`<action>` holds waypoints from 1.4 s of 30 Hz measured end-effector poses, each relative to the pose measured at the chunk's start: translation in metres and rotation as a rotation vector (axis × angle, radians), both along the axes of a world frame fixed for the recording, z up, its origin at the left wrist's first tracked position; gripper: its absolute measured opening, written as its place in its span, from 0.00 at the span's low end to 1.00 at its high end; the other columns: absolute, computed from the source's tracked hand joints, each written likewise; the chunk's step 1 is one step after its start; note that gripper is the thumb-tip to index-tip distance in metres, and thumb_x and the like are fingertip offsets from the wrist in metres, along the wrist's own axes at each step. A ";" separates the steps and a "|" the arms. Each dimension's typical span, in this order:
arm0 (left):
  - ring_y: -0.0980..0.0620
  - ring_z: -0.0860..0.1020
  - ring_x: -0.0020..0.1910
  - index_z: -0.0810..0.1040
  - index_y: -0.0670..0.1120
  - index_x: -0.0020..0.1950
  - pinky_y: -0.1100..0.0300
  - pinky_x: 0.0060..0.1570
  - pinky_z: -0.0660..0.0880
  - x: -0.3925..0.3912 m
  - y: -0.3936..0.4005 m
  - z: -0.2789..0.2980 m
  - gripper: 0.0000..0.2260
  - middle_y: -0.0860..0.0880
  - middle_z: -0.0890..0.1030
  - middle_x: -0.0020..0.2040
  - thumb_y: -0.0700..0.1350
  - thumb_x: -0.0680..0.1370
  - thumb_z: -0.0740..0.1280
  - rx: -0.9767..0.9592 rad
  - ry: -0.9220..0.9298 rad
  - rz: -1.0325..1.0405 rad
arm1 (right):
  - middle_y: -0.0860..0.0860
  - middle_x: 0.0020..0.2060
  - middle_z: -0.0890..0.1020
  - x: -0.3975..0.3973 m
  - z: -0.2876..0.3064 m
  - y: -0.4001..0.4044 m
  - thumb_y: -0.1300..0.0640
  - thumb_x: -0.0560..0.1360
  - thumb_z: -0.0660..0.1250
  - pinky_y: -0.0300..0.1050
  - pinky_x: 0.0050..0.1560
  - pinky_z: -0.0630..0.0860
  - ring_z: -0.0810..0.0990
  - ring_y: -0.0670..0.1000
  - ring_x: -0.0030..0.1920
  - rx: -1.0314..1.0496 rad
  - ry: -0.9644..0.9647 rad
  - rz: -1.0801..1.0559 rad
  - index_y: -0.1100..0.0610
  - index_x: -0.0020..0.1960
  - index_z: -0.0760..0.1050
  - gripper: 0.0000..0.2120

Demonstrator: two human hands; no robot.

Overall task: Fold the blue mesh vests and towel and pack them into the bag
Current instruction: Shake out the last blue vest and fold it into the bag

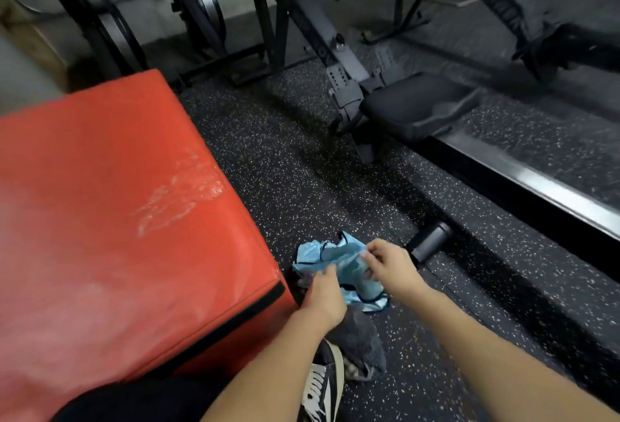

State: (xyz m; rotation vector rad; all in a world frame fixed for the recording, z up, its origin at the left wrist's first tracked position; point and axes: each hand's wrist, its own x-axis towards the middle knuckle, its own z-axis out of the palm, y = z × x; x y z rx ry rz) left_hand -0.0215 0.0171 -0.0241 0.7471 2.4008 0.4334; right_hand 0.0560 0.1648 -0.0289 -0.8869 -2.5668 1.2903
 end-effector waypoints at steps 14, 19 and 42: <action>0.46 0.84 0.42 0.77 0.47 0.56 0.53 0.40 0.81 -0.024 -0.023 0.233 0.11 0.46 0.83 0.48 0.46 0.76 0.72 0.599 0.138 0.213 | 0.48 0.36 0.82 -0.029 0.325 -0.047 0.57 0.80 0.67 0.45 0.46 0.81 0.84 0.46 0.34 0.191 0.580 0.105 0.60 0.49 0.78 0.06; 0.45 0.84 0.33 0.77 0.43 0.42 0.52 0.34 0.82 -0.020 -0.049 0.315 0.05 0.40 0.84 0.37 0.42 0.78 0.67 0.757 0.192 0.326 | 0.55 0.38 0.83 -0.030 0.422 -0.073 0.58 0.79 0.67 0.51 0.50 0.82 0.85 0.51 0.36 0.216 0.746 0.121 0.61 0.48 0.78 0.06; 0.49 0.79 0.46 0.85 0.44 0.50 0.61 0.47 0.69 -0.105 -0.286 0.567 0.09 0.48 0.84 0.45 0.46 0.79 0.66 0.665 0.918 0.375 | 0.48 0.45 0.78 -0.098 0.574 -0.218 0.61 0.81 0.63 0.34 0.48 0.70 0.76 0.47 0.46 0.638 0.979 0.189 0.59 0.58 0.77 0.08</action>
